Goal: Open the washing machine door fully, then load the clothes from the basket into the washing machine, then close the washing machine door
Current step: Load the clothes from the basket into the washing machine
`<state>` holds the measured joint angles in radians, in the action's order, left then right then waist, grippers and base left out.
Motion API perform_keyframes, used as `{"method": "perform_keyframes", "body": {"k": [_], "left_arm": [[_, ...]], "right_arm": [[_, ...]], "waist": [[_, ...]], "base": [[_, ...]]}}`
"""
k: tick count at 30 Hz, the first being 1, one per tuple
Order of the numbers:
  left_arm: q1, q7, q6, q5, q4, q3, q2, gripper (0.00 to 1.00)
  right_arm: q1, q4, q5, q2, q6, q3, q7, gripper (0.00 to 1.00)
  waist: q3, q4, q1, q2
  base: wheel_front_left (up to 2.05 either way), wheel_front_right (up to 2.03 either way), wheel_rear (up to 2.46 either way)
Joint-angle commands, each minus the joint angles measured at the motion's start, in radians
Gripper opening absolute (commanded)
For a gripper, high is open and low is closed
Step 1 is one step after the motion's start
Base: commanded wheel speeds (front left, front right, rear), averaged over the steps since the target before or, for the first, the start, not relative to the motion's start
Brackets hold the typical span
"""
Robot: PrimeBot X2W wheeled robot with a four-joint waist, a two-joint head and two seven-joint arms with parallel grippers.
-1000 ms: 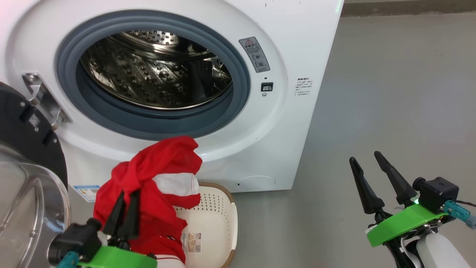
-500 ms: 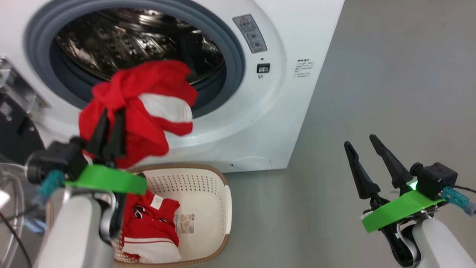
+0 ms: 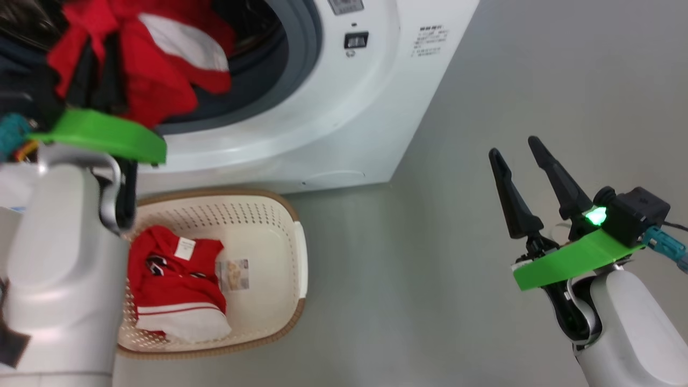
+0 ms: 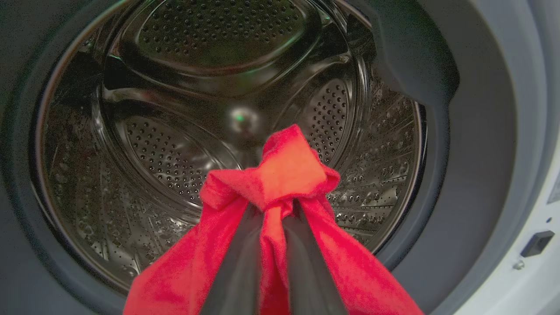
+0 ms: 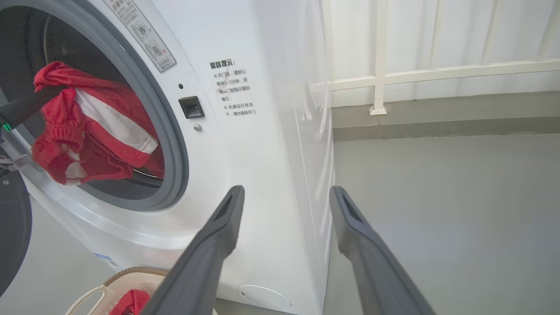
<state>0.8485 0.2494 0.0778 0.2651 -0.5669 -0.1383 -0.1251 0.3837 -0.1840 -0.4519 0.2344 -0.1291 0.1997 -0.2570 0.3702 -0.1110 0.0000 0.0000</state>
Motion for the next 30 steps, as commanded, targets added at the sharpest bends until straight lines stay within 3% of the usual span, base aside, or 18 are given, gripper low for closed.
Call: {"method": "perform_keyframes", "body": {"k": [1,16,24,30], "left_arm": [[0.065,0.012,0.013,-0.020,0.008,0.034,-0.043,0.00],[0.338,0.012,0.024,-0.077,-0.168,0.064,-0.066,0.00],[0.453,0.012,0.016,-0.103,-0.240,0.072,-0.073,0.00],[0.513,0.012,0.012,-0.132,-0.171,0.084,-0.097,0.00]], "right_arm": [[0.014,0.029,-0.016,-0.003,-0.002,0.019,-0.005,1.00],[0.087,0.070,-0.011,-0.036,-0.002,0.014,-0.005,1.00],[0.111,0.078,-0.011,-0.061,-0.002,0.019,-0.005,1.00],[0.119,0.080,-0.017,-0.079,-0.002,0.024,-0.005,1.00]], "waist": [[0.106,-0.058,0.0000,0.0000],[0.310,-0.112,0.0000,0.0000],[0.366,-0.141,0.0000,0.0000],[0.387,-0.174,0.0000,0.0000]], "base": [[0.00,0.00,0.00],[0.00,0.00,0.00],[0.00,0.00,0.00],[0.00,0.00,0.00]]}}
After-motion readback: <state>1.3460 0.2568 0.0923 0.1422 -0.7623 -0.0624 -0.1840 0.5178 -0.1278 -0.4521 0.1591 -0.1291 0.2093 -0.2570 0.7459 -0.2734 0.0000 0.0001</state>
